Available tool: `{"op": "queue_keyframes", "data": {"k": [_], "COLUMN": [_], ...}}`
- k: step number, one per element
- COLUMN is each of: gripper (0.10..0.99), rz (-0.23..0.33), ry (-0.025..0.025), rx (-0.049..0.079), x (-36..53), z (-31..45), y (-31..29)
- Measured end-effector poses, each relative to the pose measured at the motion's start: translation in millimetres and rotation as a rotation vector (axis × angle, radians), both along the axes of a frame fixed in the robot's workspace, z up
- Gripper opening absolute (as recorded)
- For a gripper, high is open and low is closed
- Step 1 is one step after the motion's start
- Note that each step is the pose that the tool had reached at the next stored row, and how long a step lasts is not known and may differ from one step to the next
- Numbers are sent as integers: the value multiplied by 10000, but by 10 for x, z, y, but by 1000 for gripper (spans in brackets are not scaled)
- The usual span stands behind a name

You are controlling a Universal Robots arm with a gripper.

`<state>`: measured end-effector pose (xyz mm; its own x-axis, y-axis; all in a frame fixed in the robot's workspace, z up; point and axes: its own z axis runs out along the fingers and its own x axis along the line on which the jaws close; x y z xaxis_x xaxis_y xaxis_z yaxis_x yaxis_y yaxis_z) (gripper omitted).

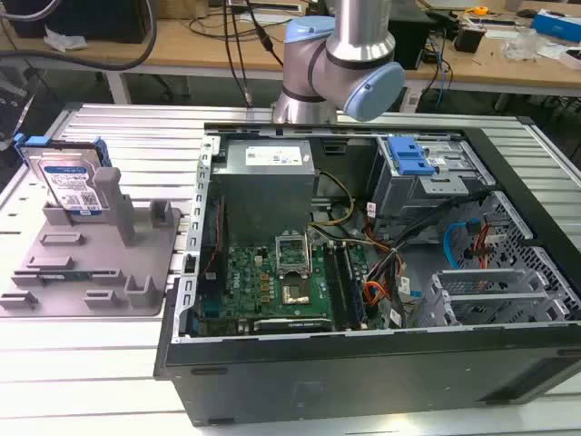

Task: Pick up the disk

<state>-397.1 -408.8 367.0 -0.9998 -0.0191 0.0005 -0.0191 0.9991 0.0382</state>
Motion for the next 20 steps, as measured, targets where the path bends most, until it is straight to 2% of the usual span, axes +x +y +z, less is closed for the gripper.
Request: {"op": "queue_keyframes", "data": {"k": [11, 16, 17, 20], "gripper": [106, 106, 106, 106], "rz": [42, 1065, 1474, 2183], "ry": [0, 0, 0, 0], "rx": [-1, 0, 0, 0], "x": [0, 0, 0, 0], "z": [0, 0, 0, 0], "y": [0, 0, 0, 0]}}
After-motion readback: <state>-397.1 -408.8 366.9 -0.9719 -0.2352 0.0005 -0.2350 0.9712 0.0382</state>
